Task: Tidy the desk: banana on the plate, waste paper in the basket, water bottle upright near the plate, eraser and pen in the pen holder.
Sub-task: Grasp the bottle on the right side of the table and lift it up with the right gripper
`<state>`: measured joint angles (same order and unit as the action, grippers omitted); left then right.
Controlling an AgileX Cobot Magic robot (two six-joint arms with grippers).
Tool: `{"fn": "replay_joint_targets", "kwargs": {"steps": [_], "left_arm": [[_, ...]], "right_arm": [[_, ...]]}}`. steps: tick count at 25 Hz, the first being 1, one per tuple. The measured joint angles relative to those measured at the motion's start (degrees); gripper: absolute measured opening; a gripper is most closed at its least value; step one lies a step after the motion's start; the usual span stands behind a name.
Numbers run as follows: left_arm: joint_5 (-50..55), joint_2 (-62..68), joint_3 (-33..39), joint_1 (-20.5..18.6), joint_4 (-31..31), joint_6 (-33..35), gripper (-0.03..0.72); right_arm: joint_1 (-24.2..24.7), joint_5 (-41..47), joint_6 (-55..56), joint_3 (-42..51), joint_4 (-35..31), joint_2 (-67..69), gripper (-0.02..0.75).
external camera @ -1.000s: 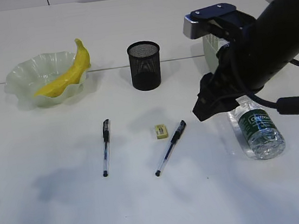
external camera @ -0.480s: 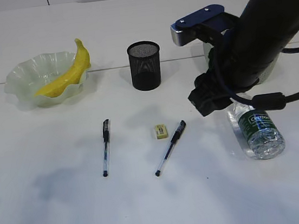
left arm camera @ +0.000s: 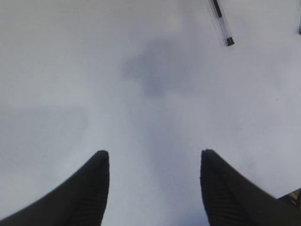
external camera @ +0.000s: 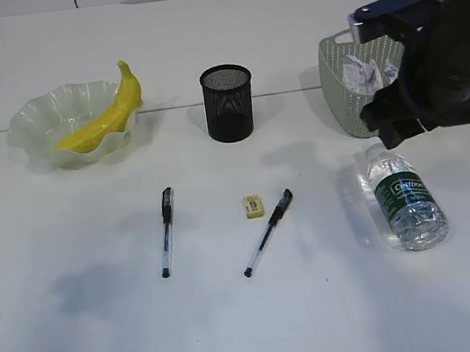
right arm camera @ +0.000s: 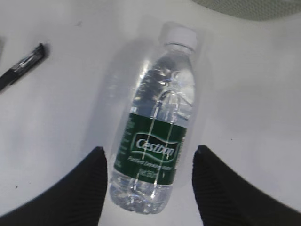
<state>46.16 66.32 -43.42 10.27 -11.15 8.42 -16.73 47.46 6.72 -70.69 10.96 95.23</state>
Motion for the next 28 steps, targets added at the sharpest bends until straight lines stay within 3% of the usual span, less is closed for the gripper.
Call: {"fn": "replay_joint_targets", "kwargs": {"steps": [7, 11, 28], "left_arm": [[-0.84, 0.0, 0.0, 0.0, 0.0, 0.0, 0.435], [-1.34, 0.0, 0.0, 0.0, 0.11, 0.0, 0.435], [-1.78, 0.0, 0.0, 0.0, 0.21, 0.0, 0.435]], "right_arm": [[10.41, -1.85, -9.52, -2.04, -11.84, 3.91, 0.478], [10.81, -2.1, -10.93, -6.16, -14.2, 7.7, 0.525], [10.82, 2.21, -11.46, -22.27, -14.94, 25.34, 0.535]]}}
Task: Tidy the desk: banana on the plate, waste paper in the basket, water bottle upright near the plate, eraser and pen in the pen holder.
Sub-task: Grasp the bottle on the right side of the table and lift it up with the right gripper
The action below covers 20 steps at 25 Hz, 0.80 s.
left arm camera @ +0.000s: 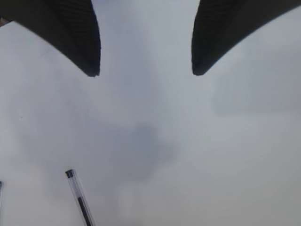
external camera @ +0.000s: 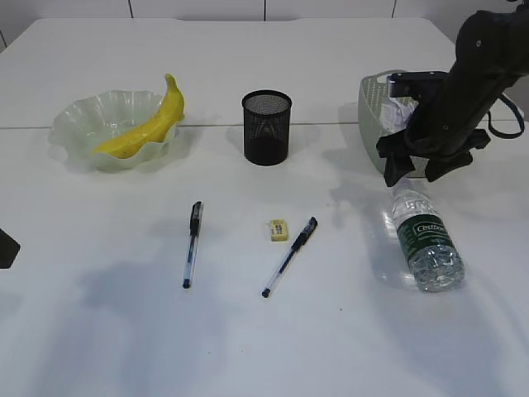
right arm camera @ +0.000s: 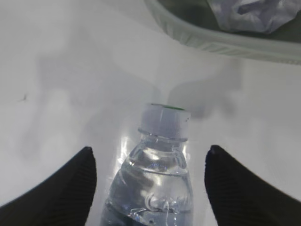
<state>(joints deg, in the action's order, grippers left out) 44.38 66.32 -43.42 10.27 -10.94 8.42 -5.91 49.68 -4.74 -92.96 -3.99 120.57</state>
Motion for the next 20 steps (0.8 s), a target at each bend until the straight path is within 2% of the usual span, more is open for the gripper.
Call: {"fn": "replay_joint_targets", "kwargs": {"steps": [20], "left_arm": [[0.22, 0.0, 0.0, 0.0, 0.0, 0.0, 0.435]], "right_arm": [[0.0, 0.57, 0.69, -1.39, 0.22, 6.46, 0.535]]}}
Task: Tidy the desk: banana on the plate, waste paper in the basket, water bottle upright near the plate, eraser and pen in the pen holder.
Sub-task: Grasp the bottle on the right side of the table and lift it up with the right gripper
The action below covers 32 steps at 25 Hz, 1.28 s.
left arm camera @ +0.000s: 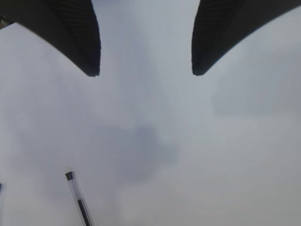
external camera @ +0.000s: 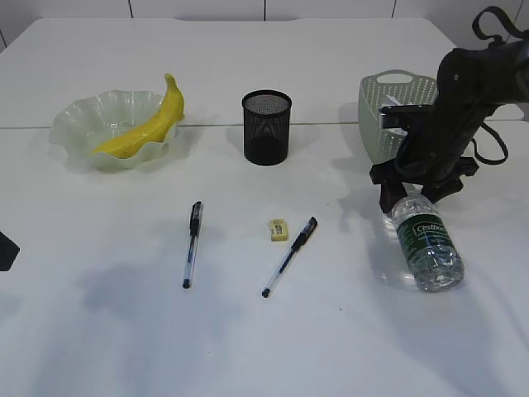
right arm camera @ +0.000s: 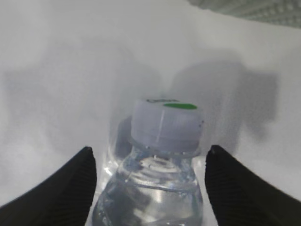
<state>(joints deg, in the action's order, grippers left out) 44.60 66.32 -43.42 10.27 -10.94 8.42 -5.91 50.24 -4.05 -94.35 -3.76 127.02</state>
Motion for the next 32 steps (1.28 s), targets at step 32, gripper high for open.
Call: {"fn": "replay_joint_targets", "kwargs": {"steps": [32], "left_arm": [[1.22, 0.0, 0.0, 0.0, 0.0, 0.0, 0.435]], "right_arm": [[0.09, 4.12, -2.43, -0.27, 0.57, -9.61, 0.312]]}}
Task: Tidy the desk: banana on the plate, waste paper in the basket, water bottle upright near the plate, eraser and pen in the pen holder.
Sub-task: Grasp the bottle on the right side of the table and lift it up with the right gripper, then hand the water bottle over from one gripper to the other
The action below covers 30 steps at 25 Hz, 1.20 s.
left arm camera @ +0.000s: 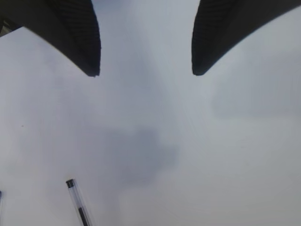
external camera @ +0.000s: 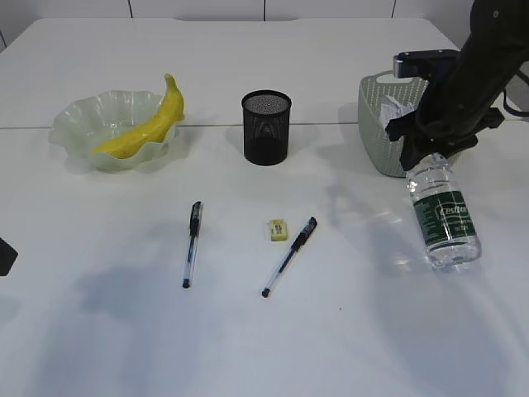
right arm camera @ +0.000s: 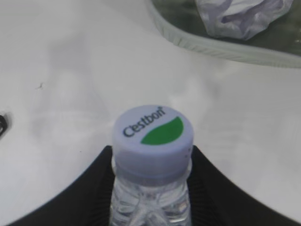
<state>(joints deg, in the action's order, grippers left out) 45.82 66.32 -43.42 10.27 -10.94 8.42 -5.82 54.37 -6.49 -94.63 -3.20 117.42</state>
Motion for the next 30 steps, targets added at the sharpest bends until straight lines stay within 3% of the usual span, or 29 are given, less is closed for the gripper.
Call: {"fn": "replay_joint_targets", "kwargs": {"steps": [18, 30], "left_arm": [[0.65, 0.0, 0.0, 0.0, 0.0, 0.0, 0.435], [-1.36, 0.0, 0.0, 0.0, -0.71, 0.53, 0.435]], "right_arm": [[0.0, 1.34, -4.91, 0.22, -0.88, -11.06, 0.312], [0.0, 0.37, -16.05, 0.47, -11.2, -17.22, 0.312]]}}
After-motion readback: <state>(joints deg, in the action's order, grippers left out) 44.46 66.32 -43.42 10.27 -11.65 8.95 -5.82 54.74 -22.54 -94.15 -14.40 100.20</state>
